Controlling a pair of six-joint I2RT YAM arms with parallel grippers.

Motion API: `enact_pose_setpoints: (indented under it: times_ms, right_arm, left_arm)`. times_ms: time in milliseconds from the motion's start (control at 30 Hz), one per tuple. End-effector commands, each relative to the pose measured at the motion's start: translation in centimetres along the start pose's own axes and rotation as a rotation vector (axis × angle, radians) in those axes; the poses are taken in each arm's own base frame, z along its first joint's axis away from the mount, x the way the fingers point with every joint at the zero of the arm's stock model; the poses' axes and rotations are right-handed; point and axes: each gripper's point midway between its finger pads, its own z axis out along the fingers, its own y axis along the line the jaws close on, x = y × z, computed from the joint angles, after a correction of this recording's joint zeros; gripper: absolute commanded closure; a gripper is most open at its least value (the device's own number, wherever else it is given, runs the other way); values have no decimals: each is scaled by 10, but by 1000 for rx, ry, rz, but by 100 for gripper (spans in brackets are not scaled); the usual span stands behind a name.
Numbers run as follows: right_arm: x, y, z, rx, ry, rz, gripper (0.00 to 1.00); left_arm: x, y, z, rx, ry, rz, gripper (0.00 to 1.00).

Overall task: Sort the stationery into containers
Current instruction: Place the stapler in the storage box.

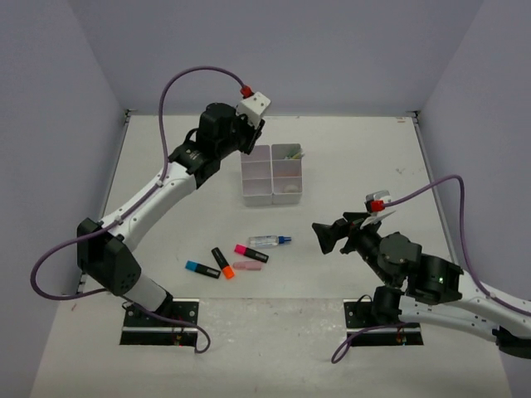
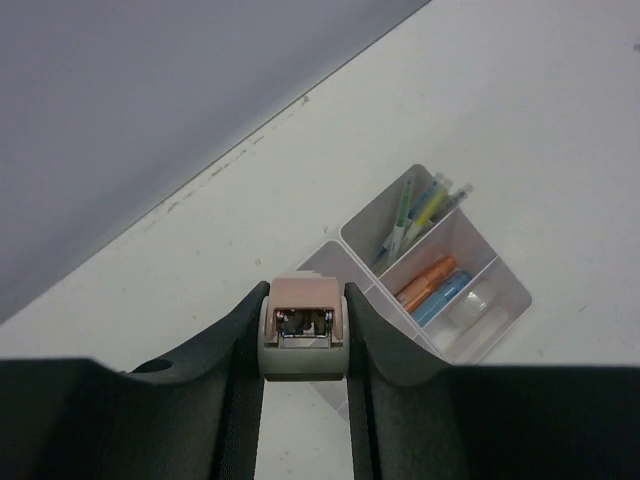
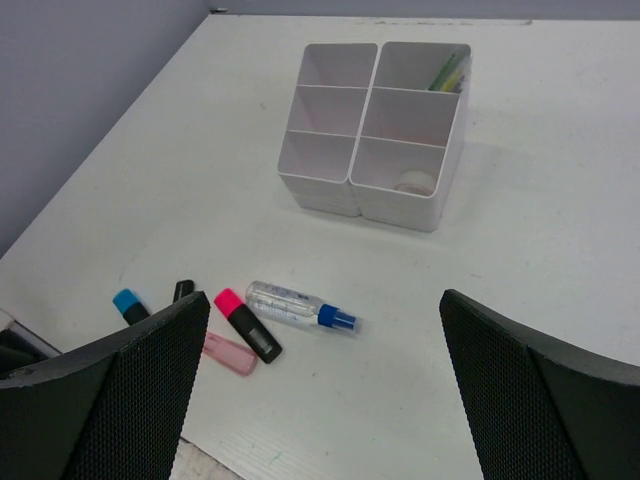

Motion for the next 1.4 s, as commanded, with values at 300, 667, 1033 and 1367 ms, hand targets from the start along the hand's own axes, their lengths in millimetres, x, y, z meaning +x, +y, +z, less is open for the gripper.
enact_pose_setpoints:
  times_ms: [300,667,1033,1367]
  right_arm:
    - [-6,-6,-13,18,15,92,1]
    - [3,3,-6,7,67,57,1]
    - [1,1,-12,-9,62,79,1]
    - [11,3,-7,0,93,61,1]
  left_arm:
    - [17,-10,35,429,-210,374,100]
    - [72,-8,66,536,-150,427,94]
    - [101,5,92,516,-68,440,92]
    - [108,8,98,498,-47,420,68]
